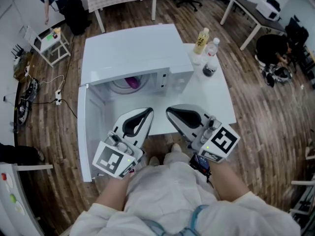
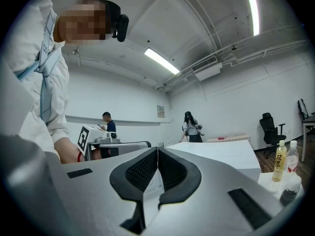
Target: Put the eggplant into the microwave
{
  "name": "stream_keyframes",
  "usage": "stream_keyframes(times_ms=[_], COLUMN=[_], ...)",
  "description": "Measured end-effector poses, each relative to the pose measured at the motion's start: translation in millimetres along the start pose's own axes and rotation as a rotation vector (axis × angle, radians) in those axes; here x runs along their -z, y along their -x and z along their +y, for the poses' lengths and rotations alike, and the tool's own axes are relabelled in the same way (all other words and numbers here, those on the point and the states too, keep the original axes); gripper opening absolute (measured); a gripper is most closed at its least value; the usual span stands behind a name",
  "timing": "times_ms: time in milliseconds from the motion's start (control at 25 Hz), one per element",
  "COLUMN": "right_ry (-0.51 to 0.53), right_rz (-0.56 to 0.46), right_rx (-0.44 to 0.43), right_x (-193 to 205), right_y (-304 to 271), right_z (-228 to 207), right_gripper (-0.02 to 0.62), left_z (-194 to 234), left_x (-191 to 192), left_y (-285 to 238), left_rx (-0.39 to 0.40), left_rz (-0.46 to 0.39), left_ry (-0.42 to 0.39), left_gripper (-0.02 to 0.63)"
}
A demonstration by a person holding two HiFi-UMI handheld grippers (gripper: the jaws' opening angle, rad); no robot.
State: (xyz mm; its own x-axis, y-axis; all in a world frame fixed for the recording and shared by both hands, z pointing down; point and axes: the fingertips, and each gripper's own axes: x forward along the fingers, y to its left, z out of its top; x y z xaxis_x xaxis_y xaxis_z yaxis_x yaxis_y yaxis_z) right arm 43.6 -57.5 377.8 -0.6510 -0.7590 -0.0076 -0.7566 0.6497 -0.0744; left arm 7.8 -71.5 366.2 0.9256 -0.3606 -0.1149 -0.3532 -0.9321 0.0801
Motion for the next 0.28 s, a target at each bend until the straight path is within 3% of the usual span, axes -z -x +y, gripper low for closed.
stream_keyframes(times_ms=[280], right_ry=[-0.002], right_rz=[0.004], right_rx=[-0.004], right_x=[2.5], right_y=[-0.8], right_z=[-1.0], right_gripper=[0.034], left_z=[2.0], left_x=[3.1], left_y=[0.1], left_rx=[-0.008], left_rz=[0.001], left_ry=[0.003], left_gripper=[0.0])
